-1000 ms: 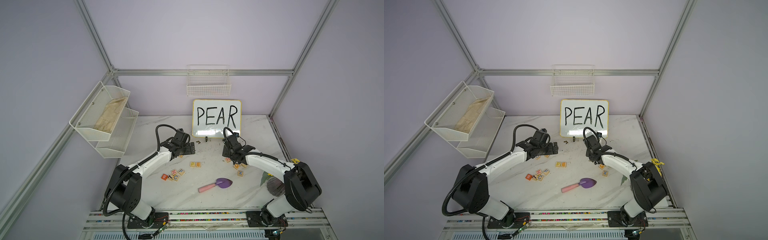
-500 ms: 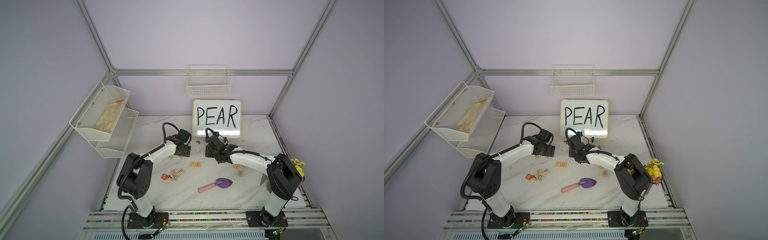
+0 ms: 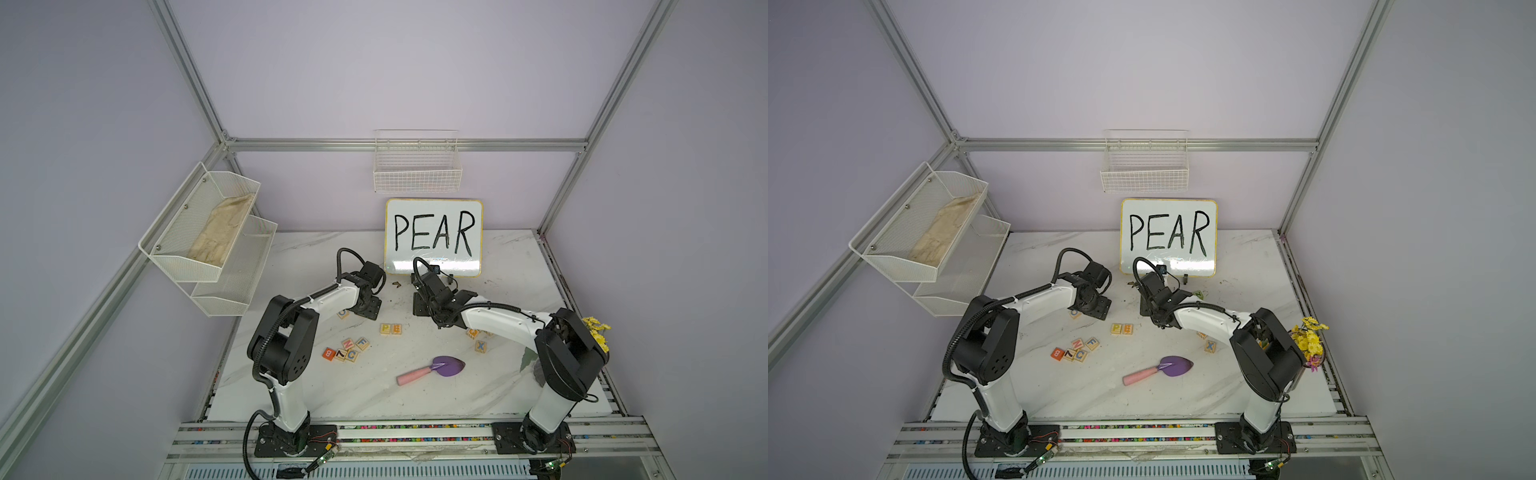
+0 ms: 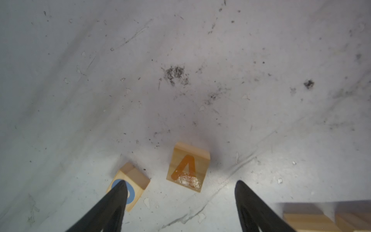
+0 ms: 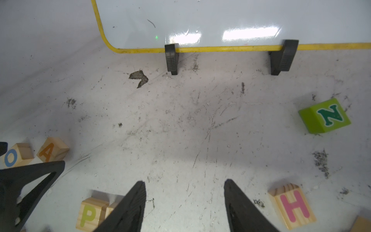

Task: Spell the uppercase word “pear” with letter blocks
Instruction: Pick up the letter block from the center of the board.

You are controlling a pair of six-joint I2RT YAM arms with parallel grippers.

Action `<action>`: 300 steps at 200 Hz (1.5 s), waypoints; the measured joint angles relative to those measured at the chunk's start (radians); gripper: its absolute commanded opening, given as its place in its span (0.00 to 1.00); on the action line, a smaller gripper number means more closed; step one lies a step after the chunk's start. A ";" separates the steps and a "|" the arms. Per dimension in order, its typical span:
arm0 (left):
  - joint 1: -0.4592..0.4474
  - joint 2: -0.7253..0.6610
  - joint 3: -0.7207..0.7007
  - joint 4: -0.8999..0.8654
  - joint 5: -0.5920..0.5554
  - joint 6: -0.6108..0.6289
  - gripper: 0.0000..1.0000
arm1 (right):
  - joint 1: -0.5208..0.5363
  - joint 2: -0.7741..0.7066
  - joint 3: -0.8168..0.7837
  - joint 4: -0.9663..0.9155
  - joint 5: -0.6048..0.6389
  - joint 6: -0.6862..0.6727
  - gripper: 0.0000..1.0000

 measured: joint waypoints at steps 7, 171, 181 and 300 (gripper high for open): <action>0.001 0.003 0.000 0.004 0.004 0.003 0.79 | 0.000 0.000 -0.002 0.002 0.000 0.000 0.65; 0.037 0.048 0.000 0.038 0.077 0.006 0.58 | -0.002 -0.007 -0.006 0.002 0.042 0.000 0.65; 0.037 0.048 0.000 0.038 0.077 0.006 0.57 | -0.004 -0.007 -0.006 0.001 0.045 0.000 0.65; 0.037 0.050 0.000 0.037 0.079 -0.002 0.38 | -0.007 -0.029 -0.028 -0.002 0.053 0.000 0.65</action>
